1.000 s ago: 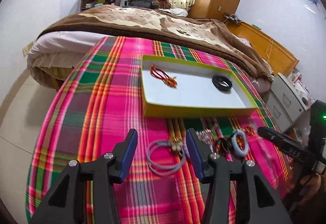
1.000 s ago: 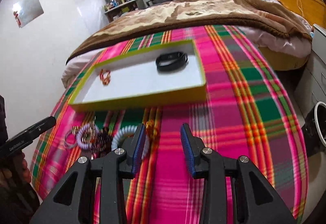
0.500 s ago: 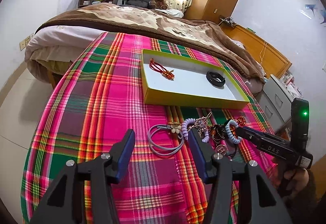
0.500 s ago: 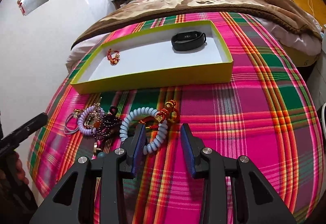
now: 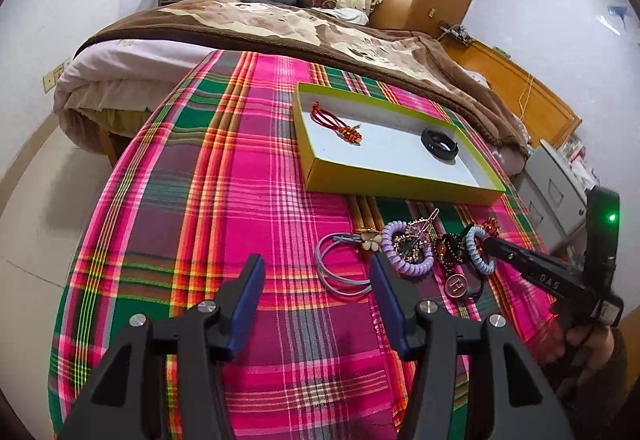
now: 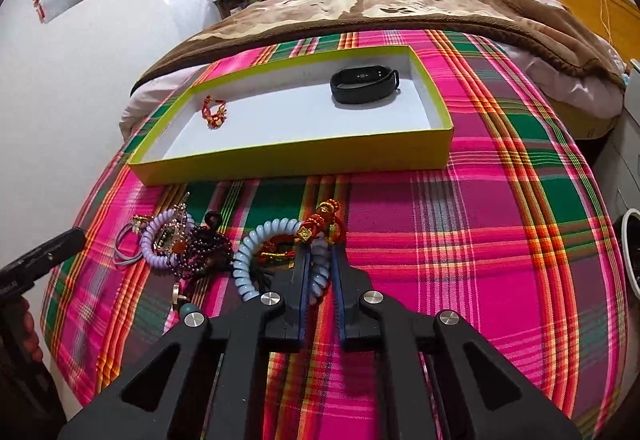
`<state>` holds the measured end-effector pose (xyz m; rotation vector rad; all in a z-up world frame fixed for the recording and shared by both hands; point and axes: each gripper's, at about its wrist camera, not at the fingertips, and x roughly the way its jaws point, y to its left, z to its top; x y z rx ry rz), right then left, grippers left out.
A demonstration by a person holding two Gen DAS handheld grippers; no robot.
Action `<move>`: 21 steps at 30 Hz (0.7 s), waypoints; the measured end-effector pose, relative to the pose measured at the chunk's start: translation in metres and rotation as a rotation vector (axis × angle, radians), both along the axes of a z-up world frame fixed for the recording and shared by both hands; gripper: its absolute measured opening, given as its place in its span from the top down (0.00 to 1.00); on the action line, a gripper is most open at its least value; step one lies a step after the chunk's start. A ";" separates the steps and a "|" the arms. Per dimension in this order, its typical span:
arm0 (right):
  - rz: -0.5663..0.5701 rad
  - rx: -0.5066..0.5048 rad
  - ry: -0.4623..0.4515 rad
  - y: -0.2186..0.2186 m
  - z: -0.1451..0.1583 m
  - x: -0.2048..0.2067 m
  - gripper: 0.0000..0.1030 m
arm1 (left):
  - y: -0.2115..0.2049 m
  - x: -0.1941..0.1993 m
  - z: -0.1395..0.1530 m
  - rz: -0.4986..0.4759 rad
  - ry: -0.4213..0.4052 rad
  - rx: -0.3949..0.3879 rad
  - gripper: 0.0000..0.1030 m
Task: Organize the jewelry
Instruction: 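Move the right tool to the light blue coiled bracelet and grasp it, then grasp the grey hair ties with white flower using the left tool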
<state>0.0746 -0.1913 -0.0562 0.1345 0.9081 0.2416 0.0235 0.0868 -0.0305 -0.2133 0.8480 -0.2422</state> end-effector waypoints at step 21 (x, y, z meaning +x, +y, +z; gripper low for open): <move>-0.099 0.097 -0.039 -0.054 0.016 -0.024 0.90 | -0.037 0.028 -0.009 -0.146 0.037 0.173 0.46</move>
